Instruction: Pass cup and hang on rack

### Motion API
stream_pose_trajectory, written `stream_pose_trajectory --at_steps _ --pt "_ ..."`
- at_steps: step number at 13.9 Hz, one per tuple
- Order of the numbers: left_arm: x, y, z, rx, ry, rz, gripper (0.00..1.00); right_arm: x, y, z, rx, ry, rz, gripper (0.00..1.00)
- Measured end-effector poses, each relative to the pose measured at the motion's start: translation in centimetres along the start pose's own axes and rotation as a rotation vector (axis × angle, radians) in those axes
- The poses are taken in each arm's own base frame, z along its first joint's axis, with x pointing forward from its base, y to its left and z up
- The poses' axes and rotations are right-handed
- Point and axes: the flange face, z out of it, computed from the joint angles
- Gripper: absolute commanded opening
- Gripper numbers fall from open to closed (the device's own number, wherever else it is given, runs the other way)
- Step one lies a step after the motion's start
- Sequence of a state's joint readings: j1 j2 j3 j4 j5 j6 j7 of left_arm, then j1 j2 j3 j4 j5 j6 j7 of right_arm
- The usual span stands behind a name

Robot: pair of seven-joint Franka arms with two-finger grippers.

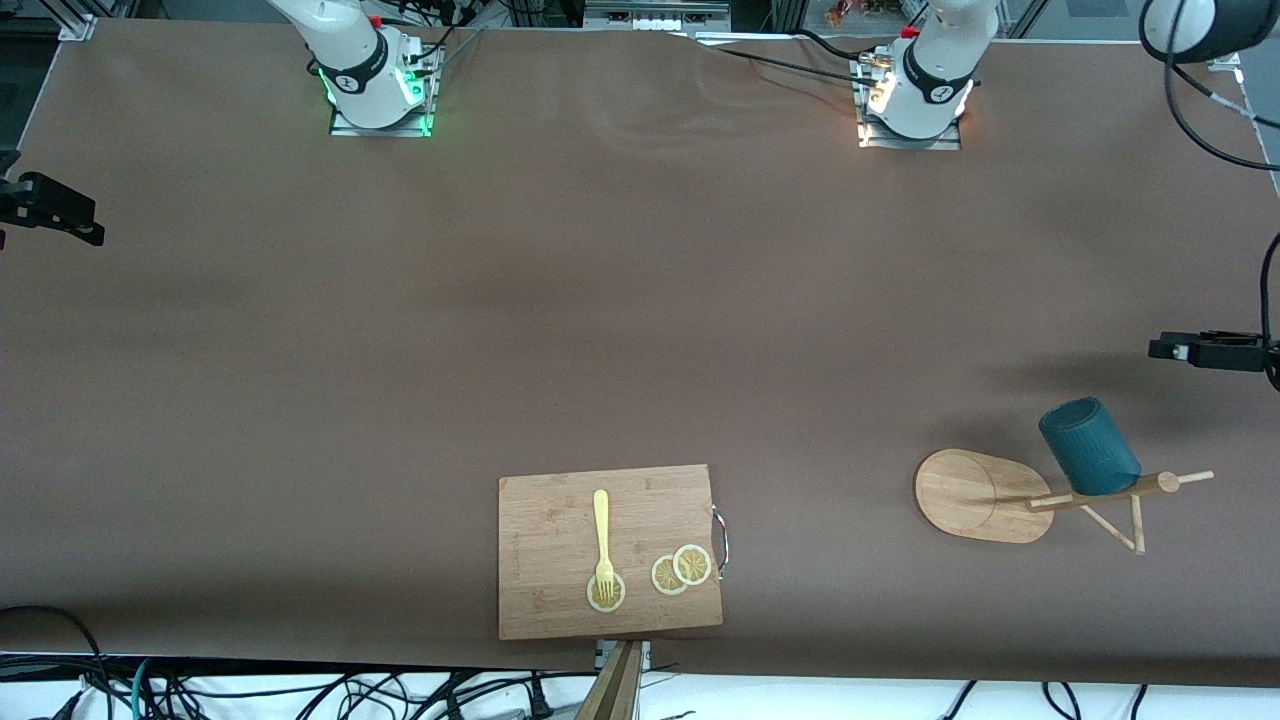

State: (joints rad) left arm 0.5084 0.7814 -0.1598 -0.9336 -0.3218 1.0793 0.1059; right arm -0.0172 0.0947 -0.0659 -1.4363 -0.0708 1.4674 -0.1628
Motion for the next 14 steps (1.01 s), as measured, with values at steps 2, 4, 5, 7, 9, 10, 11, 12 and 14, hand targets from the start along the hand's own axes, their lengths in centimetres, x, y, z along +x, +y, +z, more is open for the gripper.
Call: stream_pose_trajectory --at_steps 2,4,5,7,9,10,11,12,14 --pt "-1.1 6.1 0.0 0.233 -0.003 0.012 1.00 0.0 0.0 0.0 0.001 0.000 0.012 1.00" --pt "-1.8 11.6 0.9 0.435 -0.005 0.030 1.00 0.0 0.0 0.0 0.002 0.000 0.013 1.00" --pt "-2.3 14.4 1.6 0.497 -0.004 0.051 1.00 0.0 0.0 0.0 0.002 0.000 0.013 1.00" --pt "-3.7 19.4 2.7 0.559 0.007 0.107 1.00 0.1 0.0 0.1 0.002 -0.001 0.013 1.00" --pt "-5.7 24.4 3.8 0.630 0.034 0.160 1.00 0.1 0.0 0.1 0.002 0.000 0.013 1.00" --pt "-6.8 26.7 4.4 0.667 0.047 0.187 1.00 0.1 0.0 0.1 0.002 0.001 0.013 1.00" --pt "-7.7 28.6 4.9 0.688 0.065 0.214 1.00 0.1 0.0 0.1 0.002 0.001 0.013 1.00" --pt "-8.4 29.8 5.1 0.701 0.085 0.237 1.00 0.1 0.0 0.1 0.002 0.001 0.013 1.00" --pt "-9.1 30.5 5.0 0.708 0.126 0.259 1.00 0.1 0.0 0.1 0.002 0.001 0.013 1.00"
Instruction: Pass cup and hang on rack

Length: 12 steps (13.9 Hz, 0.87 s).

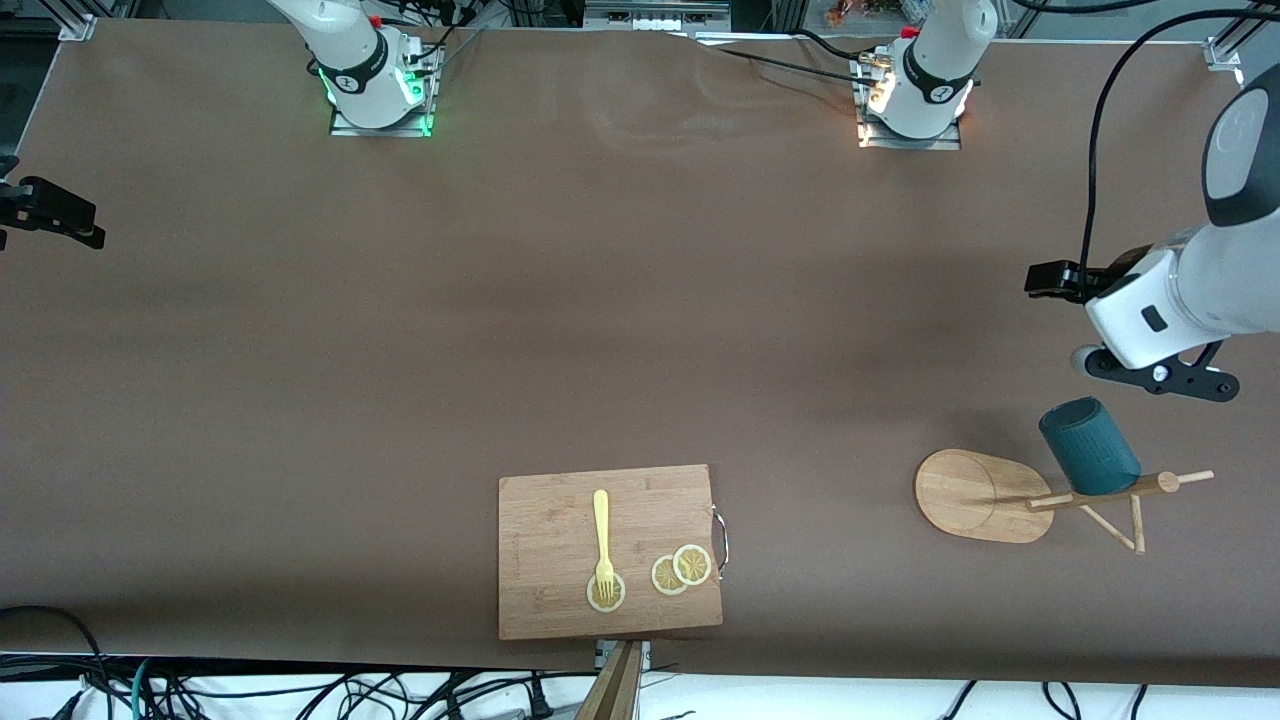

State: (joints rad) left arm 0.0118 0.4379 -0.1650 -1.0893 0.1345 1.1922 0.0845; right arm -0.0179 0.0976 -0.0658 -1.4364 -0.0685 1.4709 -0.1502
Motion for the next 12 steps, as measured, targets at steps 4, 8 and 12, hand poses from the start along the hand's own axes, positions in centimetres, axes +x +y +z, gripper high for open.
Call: stream_pose_trajectory --at_steps 4,8,12 --pt "-2.3 0.5 0.0 0.007 0.233 -0.007 1.00 0.1 0.0 0.2 0.000 -0.002 -0.001 1.00" --pt "-8.0 -0.2 1.2 -0.021 0.364 -0.054 1.00 0.2 0.0 0.4 0.001 -0.005 -0.001 1.00" --pt "-9.2 -0.8 2.1 -0.022 0.362 -0.070 1.00 0.3 0.0 0.4 0.001 -0.006 -0.001 1.00"
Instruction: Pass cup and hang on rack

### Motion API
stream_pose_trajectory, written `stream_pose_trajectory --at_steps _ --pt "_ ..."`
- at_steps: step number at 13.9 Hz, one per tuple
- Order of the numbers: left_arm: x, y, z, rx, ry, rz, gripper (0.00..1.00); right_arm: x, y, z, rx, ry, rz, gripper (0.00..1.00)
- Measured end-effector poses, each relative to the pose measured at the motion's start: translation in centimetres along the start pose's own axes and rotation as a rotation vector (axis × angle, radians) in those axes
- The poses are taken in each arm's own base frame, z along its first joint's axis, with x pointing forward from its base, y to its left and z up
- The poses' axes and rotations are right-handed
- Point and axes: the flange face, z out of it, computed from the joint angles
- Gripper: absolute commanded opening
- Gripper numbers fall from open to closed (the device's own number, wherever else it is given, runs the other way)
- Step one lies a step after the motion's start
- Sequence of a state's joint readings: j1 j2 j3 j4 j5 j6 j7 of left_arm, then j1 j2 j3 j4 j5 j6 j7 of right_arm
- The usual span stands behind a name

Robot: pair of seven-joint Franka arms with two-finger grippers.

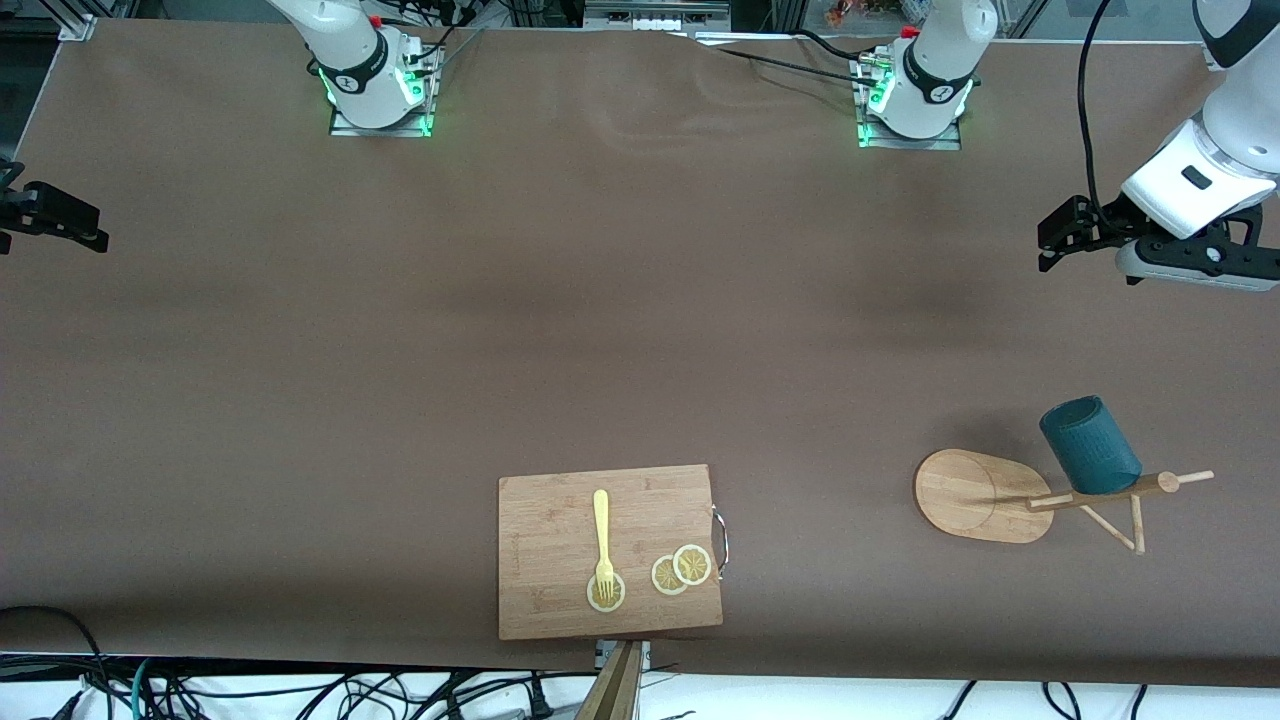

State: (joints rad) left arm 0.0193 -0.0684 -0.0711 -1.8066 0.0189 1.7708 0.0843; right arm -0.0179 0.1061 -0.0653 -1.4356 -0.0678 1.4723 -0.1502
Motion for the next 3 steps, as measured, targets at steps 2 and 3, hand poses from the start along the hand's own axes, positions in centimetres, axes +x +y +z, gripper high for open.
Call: stream_pose_trajectory --at_steps 2,3 --pt "0.16 -0.32 0.48 -0.001 -0.007 -0.005 1.00 0.01 0.00 0.01 0.000 0.000 0.000 1.00" --pt "0.22 -0.39 0.74 -0.002 -0.013 -0.006 1.00 0.01 0.00 0.01 0.000 0.000 0.000 1.00"
